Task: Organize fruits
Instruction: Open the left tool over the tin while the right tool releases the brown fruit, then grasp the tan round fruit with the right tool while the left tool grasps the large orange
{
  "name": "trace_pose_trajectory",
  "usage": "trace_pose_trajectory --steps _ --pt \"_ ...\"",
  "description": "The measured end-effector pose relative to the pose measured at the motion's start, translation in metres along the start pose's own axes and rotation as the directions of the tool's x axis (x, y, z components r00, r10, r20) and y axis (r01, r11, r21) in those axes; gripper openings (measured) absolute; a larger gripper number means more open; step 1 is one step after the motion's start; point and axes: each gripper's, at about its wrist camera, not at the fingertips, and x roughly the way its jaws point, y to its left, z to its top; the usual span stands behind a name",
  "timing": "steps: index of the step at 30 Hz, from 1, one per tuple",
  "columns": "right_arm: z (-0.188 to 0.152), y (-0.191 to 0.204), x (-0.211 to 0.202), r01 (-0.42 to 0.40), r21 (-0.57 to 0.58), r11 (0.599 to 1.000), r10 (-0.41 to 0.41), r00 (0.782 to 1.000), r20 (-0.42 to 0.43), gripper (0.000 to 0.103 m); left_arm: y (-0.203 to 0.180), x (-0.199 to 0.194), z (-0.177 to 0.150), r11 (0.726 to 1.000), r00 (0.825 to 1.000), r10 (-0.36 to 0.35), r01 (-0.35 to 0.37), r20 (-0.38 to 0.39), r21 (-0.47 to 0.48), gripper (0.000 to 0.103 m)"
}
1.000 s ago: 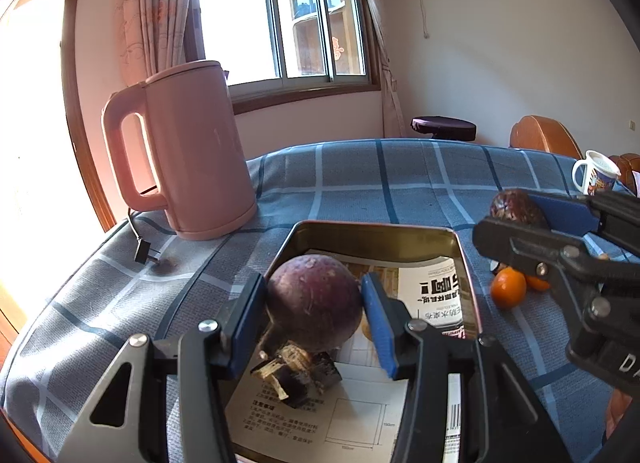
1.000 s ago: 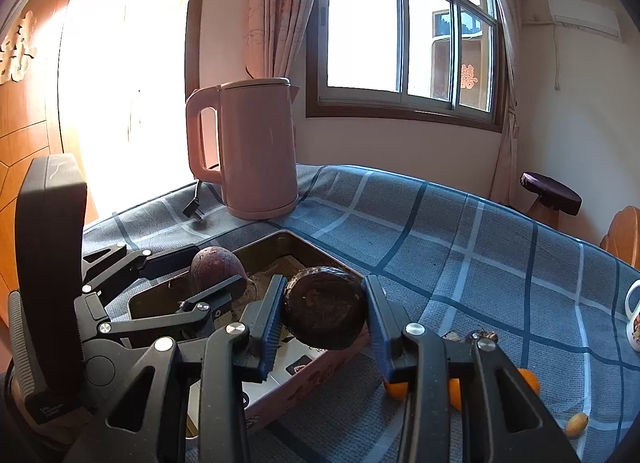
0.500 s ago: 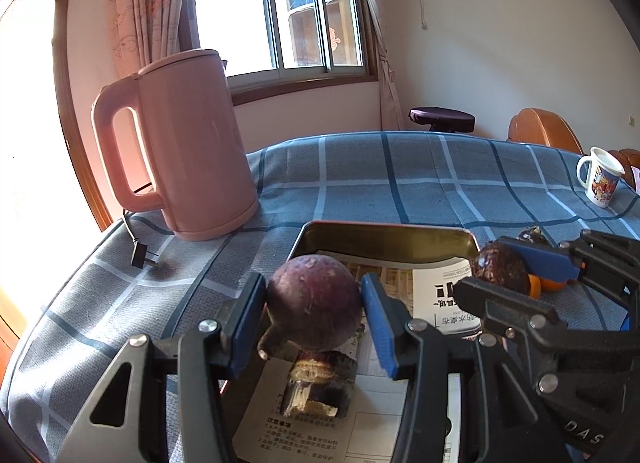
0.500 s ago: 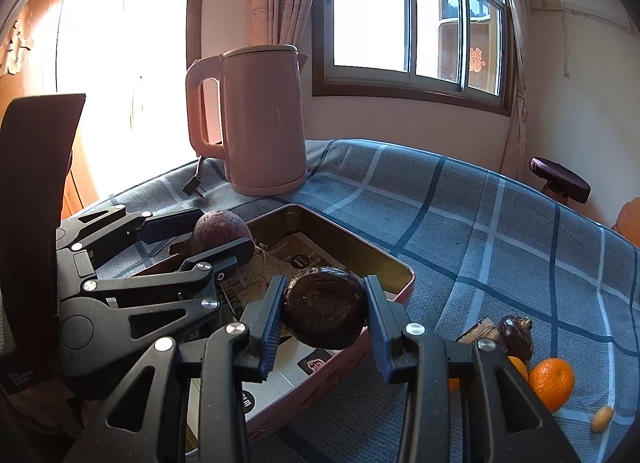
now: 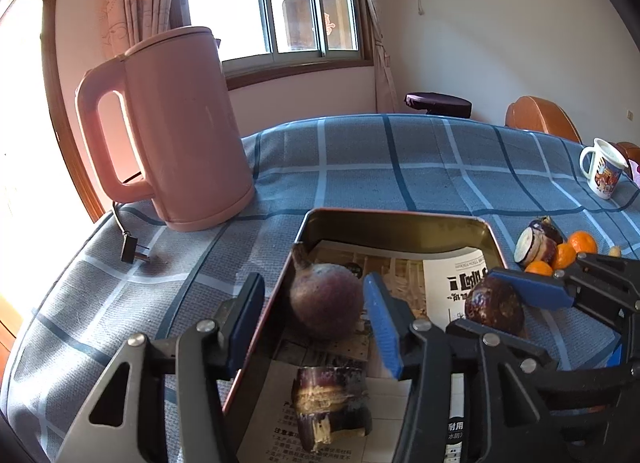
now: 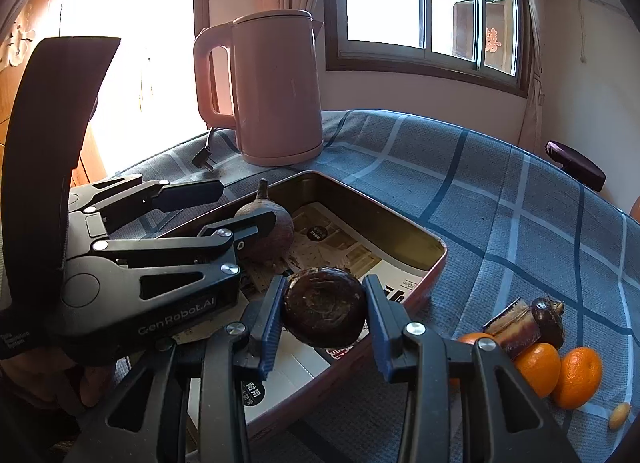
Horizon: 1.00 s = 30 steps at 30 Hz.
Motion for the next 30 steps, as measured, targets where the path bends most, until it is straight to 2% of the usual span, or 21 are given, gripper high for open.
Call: trace_pose_trajectory --steps 2,5,8,12,16,22,27,30 --pt "0.0 0.002 -0.001 -0.008 -0.008 1.0 0.008 1.0 0.001 0.046 0.003 -0.003 0.001 1.0 1.0 0.007 -0.007 0.01 -0.018 0.075" --pt "-0.003 0.009 -0.009 0.019 -0.037 0.999 -0.018 1.0 0.025 0.065 0.004 -0.015 0.002 1.0 0.999 0.0 0.001 0.036 -0.031 0.08" --pt "-0.007 0.005 -0.024 0.06 -0.048 0.997 -0.058 0.997 0.055 0.066 0.0 -0.031 0.006 1.0 0.997 -0.003 0.005 0.075 -0.031 0.084" --pt "-0.014 -0.025 -0.054 0.087 0.031 0.996 -0.089 0.992 0.093 0.066 -0.013 -0.049 0.012 0.999 0.993 -0.027 0.031 0.118 -0.034 0.088" --pt "-0.022 -0.063 -0.081 0.178 0.113 0.977 -0.19 0.977 0.101 0.066 -0.042 -0.058 0.015 0.997 0.988 -0.071 0.069 0.137 0.015 0.091" --pt "-0.049 -0.122 -0.111 0.37 0.191 0.909 -0.386 0.921 0.055 0.066 -0.099 -0.065 0.018 0.982 0.98 -0.161 0.148 0.113 0.117 0.092" --pt "-0.068 -0.17 -0.132 0.456 0.299 0.838 -0.479 0.878 0.002 0.066 -0.141 -0.07 0.023 0.966 0.974 -0.206 0.186 0.099 0.179 0.095" --pt "-0.075 -0.188 -0.136 0.482 0.326 0.814 -0.499 0.866 -0.035 0.066 -0.163 -0.066 0.025 0.957 0.972 -0.216 0.193 0.091 0.218 0.095"
